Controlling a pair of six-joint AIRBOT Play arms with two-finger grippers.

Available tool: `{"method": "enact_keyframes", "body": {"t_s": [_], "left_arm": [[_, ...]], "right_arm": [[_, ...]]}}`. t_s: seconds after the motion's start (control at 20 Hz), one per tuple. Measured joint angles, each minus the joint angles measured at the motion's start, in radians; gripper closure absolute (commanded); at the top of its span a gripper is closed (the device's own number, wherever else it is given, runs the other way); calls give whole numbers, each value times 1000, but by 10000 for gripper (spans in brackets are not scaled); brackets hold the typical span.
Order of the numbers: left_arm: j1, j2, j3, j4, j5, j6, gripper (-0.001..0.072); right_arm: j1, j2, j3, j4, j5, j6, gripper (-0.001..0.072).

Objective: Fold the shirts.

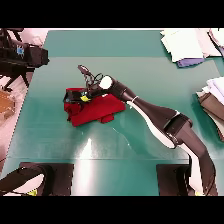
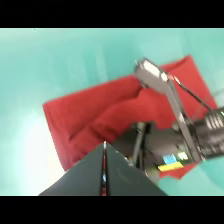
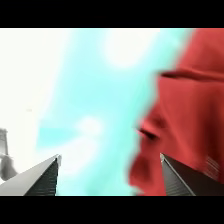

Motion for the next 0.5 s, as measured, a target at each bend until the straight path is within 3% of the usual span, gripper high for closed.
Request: {"method": "enact_keyframes", "body": {"t_s": [0.1, 0.25, 0.5], "left_arm": [[0, 5, -19, 3, -15, 11, 684], [1, 10, -75, 5, -18, 27, 683], [2, 11, -181, -15, 24, 29, 683]], "right_arm": [[-29, 0, -17, 144, -17, -96, 67], [-119, 61, -48, 197, 71, -160, 66], [-344, 220, -198, 28, 257, -142, 65]]}}
